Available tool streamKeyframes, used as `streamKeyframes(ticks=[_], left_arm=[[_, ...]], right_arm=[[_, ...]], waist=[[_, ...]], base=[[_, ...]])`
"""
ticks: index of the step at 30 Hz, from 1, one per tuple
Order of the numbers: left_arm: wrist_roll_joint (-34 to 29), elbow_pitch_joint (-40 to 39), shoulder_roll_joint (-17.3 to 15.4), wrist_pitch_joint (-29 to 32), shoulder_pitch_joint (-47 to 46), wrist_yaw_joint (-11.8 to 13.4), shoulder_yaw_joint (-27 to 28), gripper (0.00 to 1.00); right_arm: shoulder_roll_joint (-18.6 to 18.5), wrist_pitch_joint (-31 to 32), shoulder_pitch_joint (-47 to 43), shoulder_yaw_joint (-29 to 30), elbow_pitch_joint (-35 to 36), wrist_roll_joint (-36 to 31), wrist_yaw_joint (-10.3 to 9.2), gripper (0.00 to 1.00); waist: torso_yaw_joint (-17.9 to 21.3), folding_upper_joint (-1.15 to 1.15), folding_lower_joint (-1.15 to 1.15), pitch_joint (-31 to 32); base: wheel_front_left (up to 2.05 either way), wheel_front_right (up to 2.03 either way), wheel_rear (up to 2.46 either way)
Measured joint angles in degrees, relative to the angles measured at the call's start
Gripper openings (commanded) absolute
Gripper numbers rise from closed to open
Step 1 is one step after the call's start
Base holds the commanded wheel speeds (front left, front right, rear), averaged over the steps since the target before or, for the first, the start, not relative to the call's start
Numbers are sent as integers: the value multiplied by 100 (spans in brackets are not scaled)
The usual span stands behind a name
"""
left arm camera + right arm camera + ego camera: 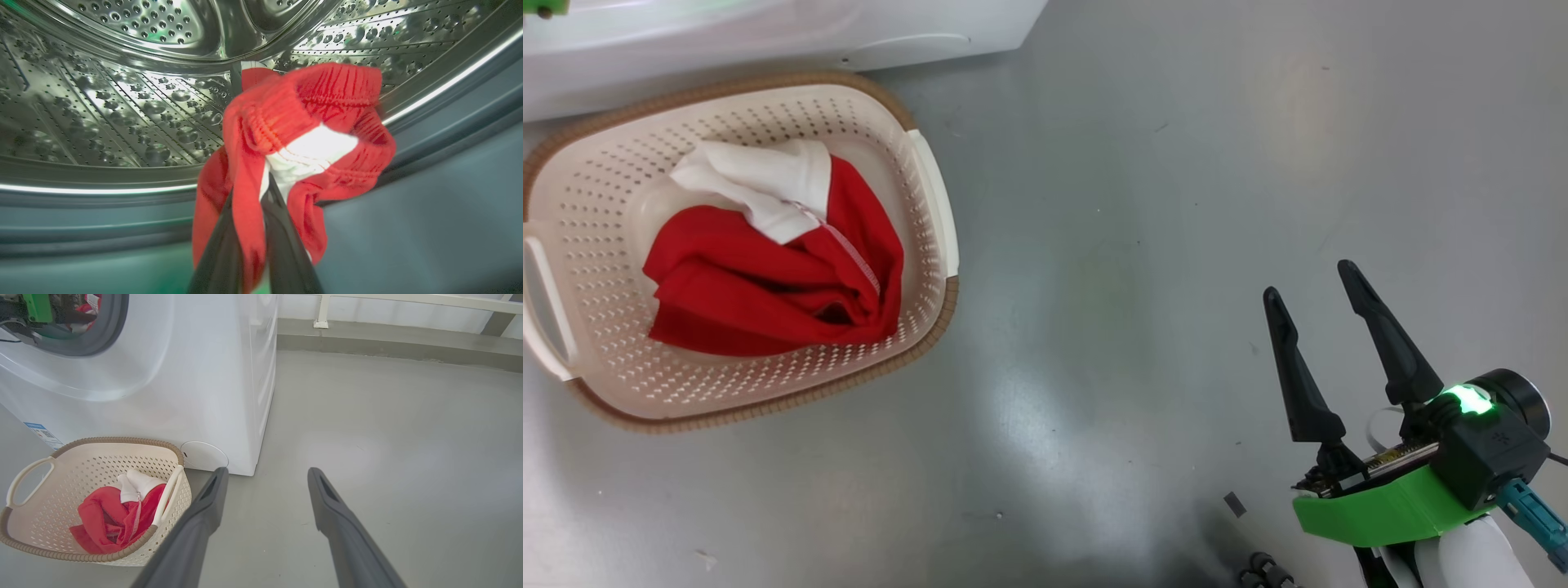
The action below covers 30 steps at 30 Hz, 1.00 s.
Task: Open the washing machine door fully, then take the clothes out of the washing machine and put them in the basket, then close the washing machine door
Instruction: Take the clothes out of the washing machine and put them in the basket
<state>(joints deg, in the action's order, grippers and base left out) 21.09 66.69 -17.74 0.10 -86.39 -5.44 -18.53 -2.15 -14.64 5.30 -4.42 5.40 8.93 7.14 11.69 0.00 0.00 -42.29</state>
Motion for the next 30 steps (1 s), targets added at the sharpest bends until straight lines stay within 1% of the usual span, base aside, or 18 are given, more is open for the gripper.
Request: streamKeyframes(ticks=[4, 9, 11, 14, 17, 23, 30], left_arm=[[-27, -237, -56, -404, 222, 97, -23, 0], [54, -676, -74, -810, 578, 121, -5, 0], [7, -935, -121, -969, 721, 207, -30, 0], [7, -1419, -174, -1046, 989, 312, -30, 0], [11, -2073, -219, -1131, 1316, 447, -24, 0], [43, -3676, -472, -1076, 2257, 833, 15, 0], [63, -5666, -700, -946, 3426, 1425, 167, 0]], right_arm=[[0, 0, 1, 4, -7, -1, 0, 100], [-1, 0, 1, 71, -5, -35, 0, 100], [-2, 0, 1, 101, -5, -35, 0, 100], [-3, 0, 1, 142, -3, -35, 0, 100], [-3, 0, 1, 156, 1, -35, 0, 100], [-7, 0, 33, 200, 18, -35, 0, 100], [-11, 0, 121, 215, 29, -35, 0, 100]], waist=[[-80, 0, 0, 36], [-204, 0, 0, 57], [-255, 0, 0, 61], [-328, 0, 0, 70], [-397, 0, 0, 64], [-494, 0, 0, 52], [-583, 0, 0, 47]], base=[[0, 0, 0], [0, 0, 0], [0, 0, 0], [0, 0, 0], [0, 0, 0], [0, 0, 0], [0, 0, 0]])
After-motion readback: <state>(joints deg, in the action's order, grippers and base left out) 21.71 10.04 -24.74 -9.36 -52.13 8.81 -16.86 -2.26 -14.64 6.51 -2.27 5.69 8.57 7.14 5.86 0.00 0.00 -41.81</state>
